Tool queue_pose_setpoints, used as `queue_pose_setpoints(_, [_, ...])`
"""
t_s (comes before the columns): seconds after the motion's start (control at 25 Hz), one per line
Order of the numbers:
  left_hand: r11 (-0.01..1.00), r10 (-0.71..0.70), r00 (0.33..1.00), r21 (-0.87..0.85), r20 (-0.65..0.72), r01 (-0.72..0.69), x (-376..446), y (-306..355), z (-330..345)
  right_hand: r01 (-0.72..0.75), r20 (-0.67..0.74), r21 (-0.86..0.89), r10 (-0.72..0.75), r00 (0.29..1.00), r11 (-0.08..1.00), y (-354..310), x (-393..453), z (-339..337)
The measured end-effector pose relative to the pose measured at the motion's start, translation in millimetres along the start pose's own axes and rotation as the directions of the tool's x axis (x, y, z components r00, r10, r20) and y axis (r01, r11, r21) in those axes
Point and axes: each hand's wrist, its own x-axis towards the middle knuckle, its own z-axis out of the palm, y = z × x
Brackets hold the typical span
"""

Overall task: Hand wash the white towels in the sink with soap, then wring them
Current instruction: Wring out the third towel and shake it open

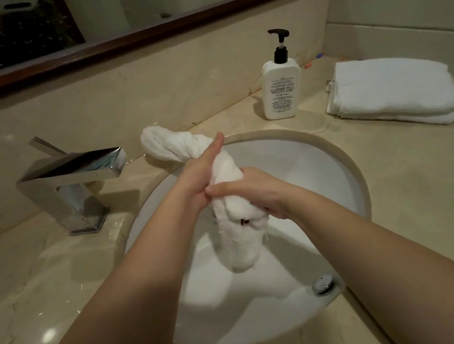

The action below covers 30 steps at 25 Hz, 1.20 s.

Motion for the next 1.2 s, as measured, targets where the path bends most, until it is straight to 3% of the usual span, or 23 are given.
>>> queue_pose_setpoints(0.08, [0.989,0.054,0.996,-0.144,0.078,-0.042,-1.1,1.1,-5.8,0.01,-0.104,0.03,-0.007,0.995,0.999,0.1,-2.0,-0.1])
queue_pose_setpoints(0.16, [0.954,0.037,0.99,-0.3,0.138,0.006,-1.0,-0.2,-13.8,-0.022,-0.101,0.164,0.039,0.994,0.986,-1.4,-6.1,-2.1])
queue_pose_setpoints(0.24, [0.942,0.083,0.98,-0.334,0.18,-0.018,-0.5,-2.8,-15.5,-0.107,0.045,0.39,0.097,0.994,0.914,-5.4,-9.9,-6.5])
queue_pose_setpoints(0.32, [0.956,0.145,0.971,-0.281,0.19,-0.088,0.5,-5.4,-11.7,-0.165,0.207,0.543,0.059,0.977,0.823,-7.2,-10.4,-12.7])
queue_pose_setpoints(0.44, [0.967,0.145,0.961,-0.239,0.237,-0.087,7.7,-4.4,-9.0,-0.225,0.375,0.582,-0.013,0.927,0.782,-7.0,-12.5,-13.1])
queue_pose_setpoints(0.52, [0.964,0.154,0.938,-0.255,0.312,-0.073,6.1,-3.5,-8.7,-0.224,0.4,0.588,-0.039,0.916,0.777,-5.8,-13.7,-8.9])
queue_pose_setpoints(0.6, [0.931,0.159,0.941,-0.364,0.297,-0.042,-1.5,-2.6,-5.8,-0.201,0.365,0.569,-0.026,0.931,0.797,-3.6,-12.4,-4.9])
queue_pose_setpoints(0.72, [0.918,0.132,0.97,-0.394,0.203,-0.042,-2.9,-3.1,-7.7,-0.095,0.21,0.416,0.006,0.978,0.905,-4.8,-9.1,-0.5])
queue_pose_setpoints(0.8, [0.956,0.081,0.985,-0.29,0.149,-0.035,-2.7,0.1,-6.2,-0.058,-0.048,0.241,0.072,0.996,0.969,-4.5,-3.6,6.7])
queue_pose_setpoints(0.88, [0.976,-0.013,0.997,-0.215,0.078,0.03,-0.4,-0.7,-1.9,-0.063,-0.242,0.012,0.064,0.968,0.998,-2.7,-2.1,13.2])
queue_pose_setpoints(0.96, [0.98,-0.098,0.995,-0.173,0.025,0.1,-0.8,-4.2,3.2,-0.025,-0.27,-0.246,-0.044,0.962,0.969,0.1,-2.7,15.0])
queue_pose_setpoints(1.08, [0.971,-0.185,0.982,-0.163,-0.032,0.178,4.0,-7.1,1.1,0.06,-0.22,-0.545,-0.212,0.952,0.836,3.4,-6.1,17.8])
queue_pose_setpoints(1.16, [0.973,-0.199,0.979,-0.129,-0.035,0.193,6.2,-9.4,-2.5,0.05,-0.226,-0.537,-0.2,0.953,0.842,4.2,-6.6,16.6])
queue_pose_setpoints(1.2, [0.98,-0.184,0.982,-0.083,-0.046,0.18,8.2,-12.6,-3.9,0.025,-0.234,-0.446,-0.144,0.962,0.895,4.8,-7.4,14.5])
